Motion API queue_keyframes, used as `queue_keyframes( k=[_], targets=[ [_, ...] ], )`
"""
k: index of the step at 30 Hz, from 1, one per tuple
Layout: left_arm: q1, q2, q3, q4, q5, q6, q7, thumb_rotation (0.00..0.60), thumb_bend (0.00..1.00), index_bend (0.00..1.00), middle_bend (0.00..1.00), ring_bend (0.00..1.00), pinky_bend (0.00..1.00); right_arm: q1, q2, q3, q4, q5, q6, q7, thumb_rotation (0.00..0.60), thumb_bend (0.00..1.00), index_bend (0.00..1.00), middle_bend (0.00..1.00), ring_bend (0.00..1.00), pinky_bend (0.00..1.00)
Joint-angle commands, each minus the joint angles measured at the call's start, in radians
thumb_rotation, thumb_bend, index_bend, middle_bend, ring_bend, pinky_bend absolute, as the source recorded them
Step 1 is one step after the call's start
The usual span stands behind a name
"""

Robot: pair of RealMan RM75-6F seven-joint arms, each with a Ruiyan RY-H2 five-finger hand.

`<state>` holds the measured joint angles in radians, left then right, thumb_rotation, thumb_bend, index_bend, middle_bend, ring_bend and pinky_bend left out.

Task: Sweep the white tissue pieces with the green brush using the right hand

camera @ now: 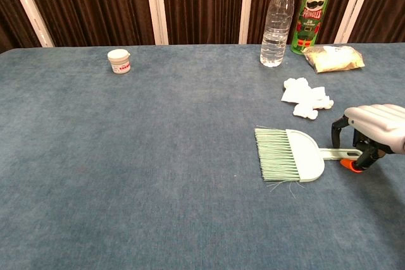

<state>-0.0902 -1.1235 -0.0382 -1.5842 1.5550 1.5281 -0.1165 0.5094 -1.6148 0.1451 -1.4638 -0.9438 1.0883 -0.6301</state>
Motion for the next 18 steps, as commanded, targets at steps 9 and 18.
queue_keyframes(
  k=[9, 18],
  targets=[
    [-0.001, -0.001, 0.001, -0.001, 0.000, -0.001, 0.000, 0.600, 0.00, 0.00, 0.00, 0.00, 0.02, 0.002, -0.020, -0.006, 0.034, 0.010, -0.002, 0.010, 0.600, 0.35, 0.51, 1.00, 1.00, 0.90],
    [-0.001, 0.001, 0.002, -0.002, 0.000, -0.002, 0.000, 0.600, 0.00, 0.00, 0.00, 0.00, 0.02, 0.003, -0.006, -0.011, 0.014, -0.016, 0.002, 0.033, 0.600, 0.55, 0.78, 1.00, 1.00, 0.90]
  ],
)
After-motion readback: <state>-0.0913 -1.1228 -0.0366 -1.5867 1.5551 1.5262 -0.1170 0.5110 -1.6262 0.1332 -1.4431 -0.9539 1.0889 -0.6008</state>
